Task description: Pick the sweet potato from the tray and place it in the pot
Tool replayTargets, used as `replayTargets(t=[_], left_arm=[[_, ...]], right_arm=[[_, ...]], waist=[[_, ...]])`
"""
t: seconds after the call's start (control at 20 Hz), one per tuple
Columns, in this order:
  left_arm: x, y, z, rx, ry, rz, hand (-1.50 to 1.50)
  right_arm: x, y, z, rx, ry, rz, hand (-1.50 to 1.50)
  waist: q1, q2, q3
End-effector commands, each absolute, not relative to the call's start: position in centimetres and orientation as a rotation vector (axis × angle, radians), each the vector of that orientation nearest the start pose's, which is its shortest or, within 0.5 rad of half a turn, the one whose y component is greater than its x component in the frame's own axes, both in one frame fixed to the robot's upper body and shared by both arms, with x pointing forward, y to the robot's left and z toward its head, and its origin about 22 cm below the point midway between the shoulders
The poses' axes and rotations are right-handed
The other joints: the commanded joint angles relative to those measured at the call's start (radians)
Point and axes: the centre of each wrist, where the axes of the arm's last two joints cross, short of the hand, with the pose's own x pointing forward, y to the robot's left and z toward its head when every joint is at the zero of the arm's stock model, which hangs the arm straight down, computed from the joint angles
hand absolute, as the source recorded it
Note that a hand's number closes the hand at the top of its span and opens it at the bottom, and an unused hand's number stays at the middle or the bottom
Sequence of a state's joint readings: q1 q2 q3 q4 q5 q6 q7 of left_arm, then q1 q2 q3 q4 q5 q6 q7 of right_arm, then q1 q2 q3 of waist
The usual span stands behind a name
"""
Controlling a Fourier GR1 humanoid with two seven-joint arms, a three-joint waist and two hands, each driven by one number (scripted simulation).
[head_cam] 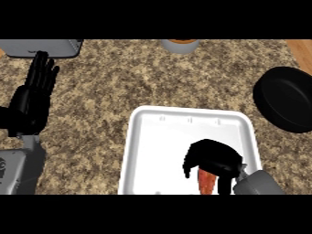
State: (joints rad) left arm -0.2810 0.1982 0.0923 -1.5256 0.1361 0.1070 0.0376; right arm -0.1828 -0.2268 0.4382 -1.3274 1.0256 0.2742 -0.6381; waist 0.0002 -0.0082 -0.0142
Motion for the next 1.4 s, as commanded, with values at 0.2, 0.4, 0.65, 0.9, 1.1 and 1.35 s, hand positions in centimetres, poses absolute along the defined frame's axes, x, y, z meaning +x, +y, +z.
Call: replayTargets(t=[0.2, 0.4, 0.65, 0.9, 1.1, 1.35], left_arm=[[30.4, 25.3, 7.9, 0.112, -1.761, 0.046, 0.0], [29.7, 26.5, 7.2, 0.12, -1.761, 0.055, 0.0], [30.5, 26.2, 8.1, 0.09, -1.772, 0.029, 0.0], [30.9, 25.4, 8.2, 0.055, -1.775, 0.02, 0.0], [31.5, 24.9, 8.5, 0.057, -1.775, 0.014, 0.0], [31.2, 25.0, 7.7, 0.067, -1.759, 0.001, 0.0]], right_arm=[[23.2, -17.3, -3.4, 0.035, -1.718, 1.786, 1.5], [23.1, -17.2, -1.7, -0.151, -1.818, 1.711, 1.5], [28.6, -14.1, 0.9, -0.595, -1.551, 1.369, 1.5], [32.4, -14.3, 5.3, -0.913, -1.419, 1.057, 1.5], [34.8, -12.7, 10.4, -1.185, -1.358, 0.796, 1.5], [36.7, -10.1, 14.2, -1.456, -1.256, 0.496, 1.5]], waist=[[-0.005, 0.007, 0.014], [-0.004, 0.006, 0.014], [0.023, 0.014, 0.012], [0.059, 0.022, 0.011], [0.056, 0.016, 0.009], [0.064, 0.016, 0.011]])
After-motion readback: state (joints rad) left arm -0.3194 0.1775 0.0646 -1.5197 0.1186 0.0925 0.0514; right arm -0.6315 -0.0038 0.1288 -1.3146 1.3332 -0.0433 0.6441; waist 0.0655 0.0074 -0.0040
